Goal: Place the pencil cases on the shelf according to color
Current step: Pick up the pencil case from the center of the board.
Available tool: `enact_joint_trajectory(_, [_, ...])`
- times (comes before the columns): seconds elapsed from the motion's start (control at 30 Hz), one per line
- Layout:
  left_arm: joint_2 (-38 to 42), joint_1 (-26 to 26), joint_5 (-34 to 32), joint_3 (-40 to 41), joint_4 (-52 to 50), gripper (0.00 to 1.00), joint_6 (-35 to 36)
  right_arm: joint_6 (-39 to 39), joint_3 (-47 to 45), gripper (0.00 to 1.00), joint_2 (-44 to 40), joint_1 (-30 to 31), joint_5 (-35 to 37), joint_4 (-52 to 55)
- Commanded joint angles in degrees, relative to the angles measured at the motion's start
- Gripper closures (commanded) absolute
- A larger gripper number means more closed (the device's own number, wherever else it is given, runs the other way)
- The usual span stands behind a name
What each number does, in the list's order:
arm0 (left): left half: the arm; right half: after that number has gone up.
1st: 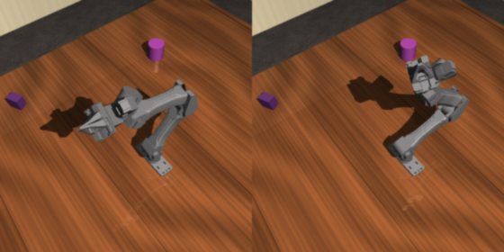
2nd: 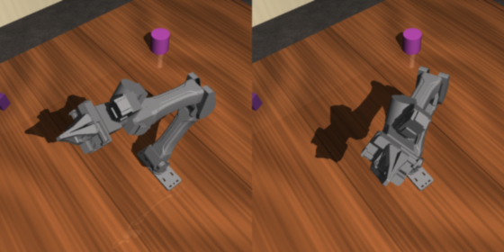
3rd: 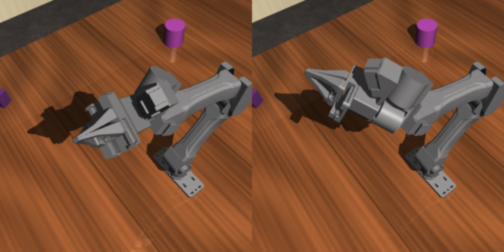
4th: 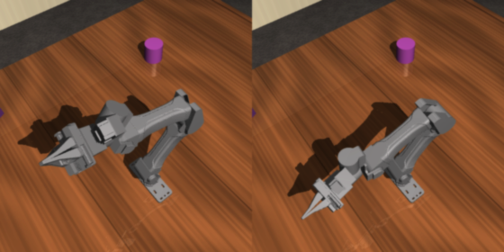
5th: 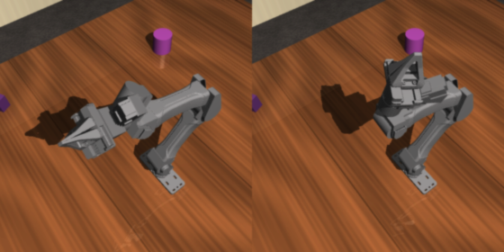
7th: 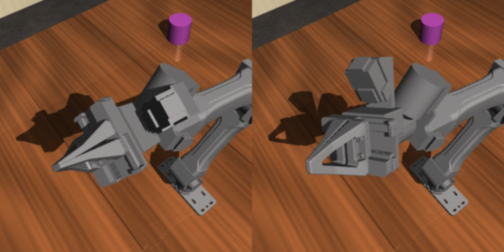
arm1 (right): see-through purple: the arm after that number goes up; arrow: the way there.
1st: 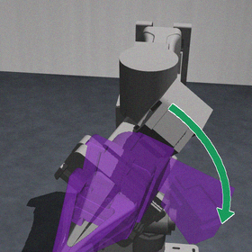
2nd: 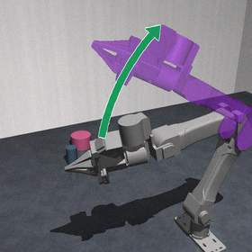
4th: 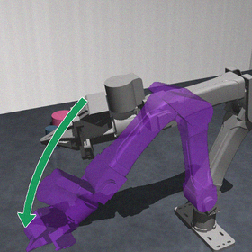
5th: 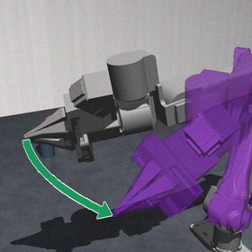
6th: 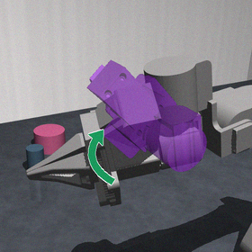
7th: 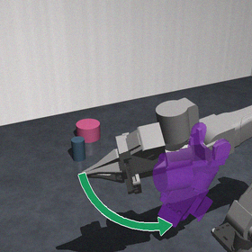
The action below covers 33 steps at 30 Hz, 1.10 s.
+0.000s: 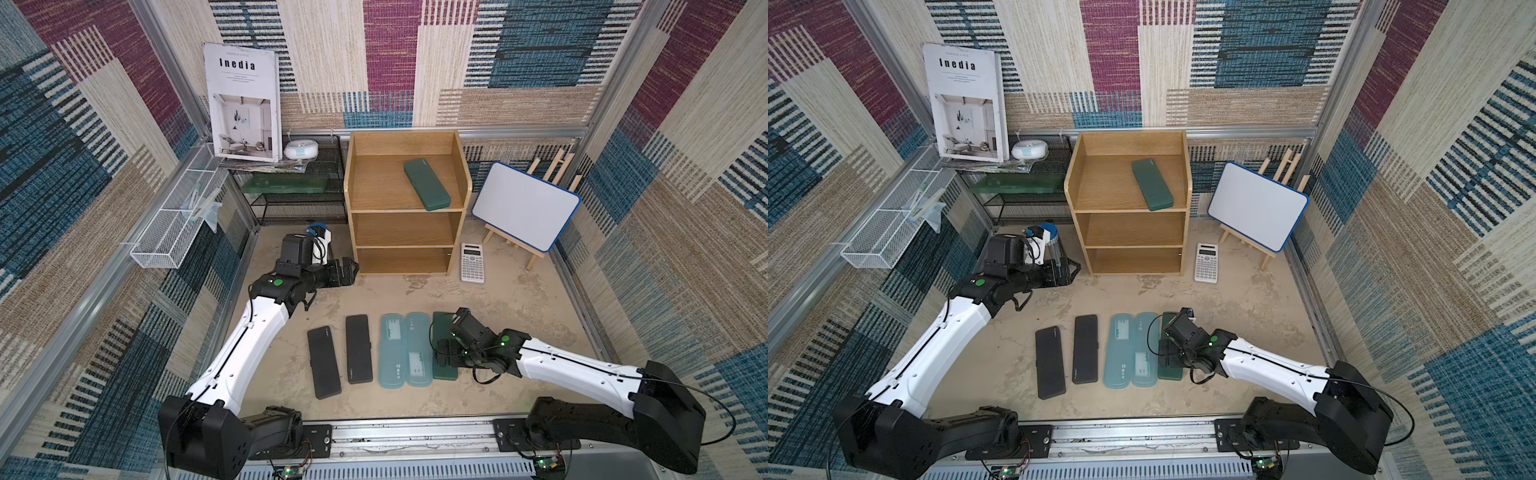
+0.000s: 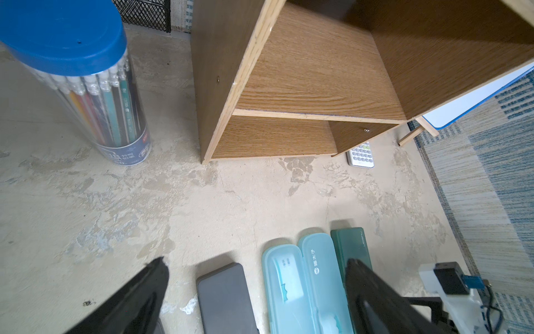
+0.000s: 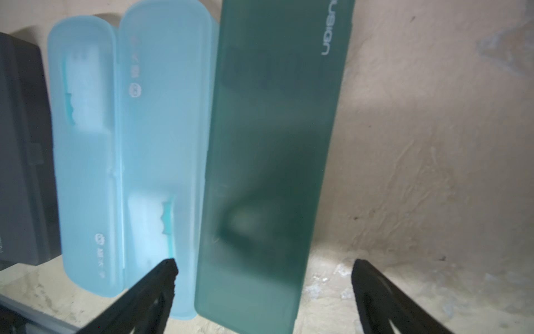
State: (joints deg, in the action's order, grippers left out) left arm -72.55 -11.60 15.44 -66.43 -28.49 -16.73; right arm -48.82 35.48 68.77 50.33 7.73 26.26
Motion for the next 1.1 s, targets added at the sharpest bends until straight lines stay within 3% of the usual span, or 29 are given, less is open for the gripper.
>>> enact_joint_trajectory(0.0, [-0.2,0.1,-1.1,-0.2,0.2,0.01,0.4,-1.9,-0.5,0.01,1.1,0.3,2.3,-0.1])
enact_joint_trajectory(0.3, [-2.4,0.1,-1.2,-2.1,-2.4,0.01,0.4,-4.0,-0.4,0.01,4.7,1.4,1.2,-0.7])
enact_joint_trajectory(0.43, [-1.5,0.1,-2.0,-1.5,-2.1,0.01,0.5,-5.9,0.0,0.01,5.5,1.4,4.1,5.5])
enact_joint_trajectory(0.7, [-2.1,0.1,-1.3,-1.6,-2.7,0.0,0.2,-7.3,-1.4,0.01,-0.1,0.4,8.3,10.8])
enact_joint_trajectory(0.83, [-1.9,0.1,-1.1,-1.7,-2.8,0.01,0.0,0.1,0.4,0.01,-3.1,0.4,3.1,6.5])
enact_joint_trajectory(1.07, [-1.3,0.1,-1.8,-1.5,-3.1,0.0,0.2,-1.1,2.3,0.01,0.3,0.5,1.1,2.2])
